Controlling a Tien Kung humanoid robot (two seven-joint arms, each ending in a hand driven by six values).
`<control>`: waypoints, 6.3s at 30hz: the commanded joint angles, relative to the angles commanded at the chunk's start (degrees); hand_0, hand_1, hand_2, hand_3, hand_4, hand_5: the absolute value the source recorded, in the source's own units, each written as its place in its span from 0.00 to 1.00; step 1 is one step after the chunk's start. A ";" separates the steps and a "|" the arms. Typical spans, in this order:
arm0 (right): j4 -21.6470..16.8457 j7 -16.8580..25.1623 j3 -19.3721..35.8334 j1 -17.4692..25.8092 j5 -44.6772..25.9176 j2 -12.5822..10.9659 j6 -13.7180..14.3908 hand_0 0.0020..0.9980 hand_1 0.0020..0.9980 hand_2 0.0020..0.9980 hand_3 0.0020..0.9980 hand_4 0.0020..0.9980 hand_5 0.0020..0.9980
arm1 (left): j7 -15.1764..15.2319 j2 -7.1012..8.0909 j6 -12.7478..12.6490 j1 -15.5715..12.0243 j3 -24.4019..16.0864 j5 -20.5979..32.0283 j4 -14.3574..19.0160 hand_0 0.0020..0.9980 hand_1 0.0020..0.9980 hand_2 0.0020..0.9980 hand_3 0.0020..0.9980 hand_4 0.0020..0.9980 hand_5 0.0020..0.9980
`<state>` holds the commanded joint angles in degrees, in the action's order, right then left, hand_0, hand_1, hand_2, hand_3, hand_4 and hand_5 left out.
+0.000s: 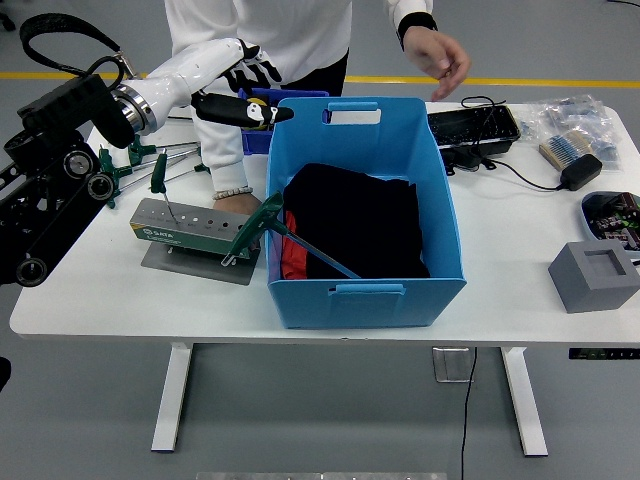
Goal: Lift tool from toolbox,place it in box,lift tool from toolbox,place it in box
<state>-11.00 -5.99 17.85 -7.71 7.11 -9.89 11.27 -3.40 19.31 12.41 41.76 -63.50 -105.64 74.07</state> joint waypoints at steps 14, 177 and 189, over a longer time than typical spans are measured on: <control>-0.08 0.37 -1.12 -0.08 -1.68 0.14 0.15 0.66 0.63 0.71 0.56 0.78 0.67 | 0.74 7.17 -1.47 -6.18 3.31 -4.27 -0.75 0.52 0.56 0.63 0.66 0.91 0.69; -0.20 -1.42 2.10 -0.40 3.04 -0.41 -0.21 0.66 0.63 0.71 0.56 0.78 0.67 | 16.70 14.73 -15.00 14.18 34.17 -4.32 -21.61 0.10 0.02 0.07 0.07 0.82 0.47; -0.18 -1.45 2.41 -0.31 3.31 -0.42 -0.22 0.65 0.63 0.71 0.56 0.77 0.67 | 14.75 14.26 -14.85 10.80 20.34 -4.94 -13.94 0.10 0.00 0.06 0.06 0.80 0.48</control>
<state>-11.17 -7.45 20.26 -8.02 10.42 -10.31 11.04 11.35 33.57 -2.43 52.56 -43.16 -110.58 60.13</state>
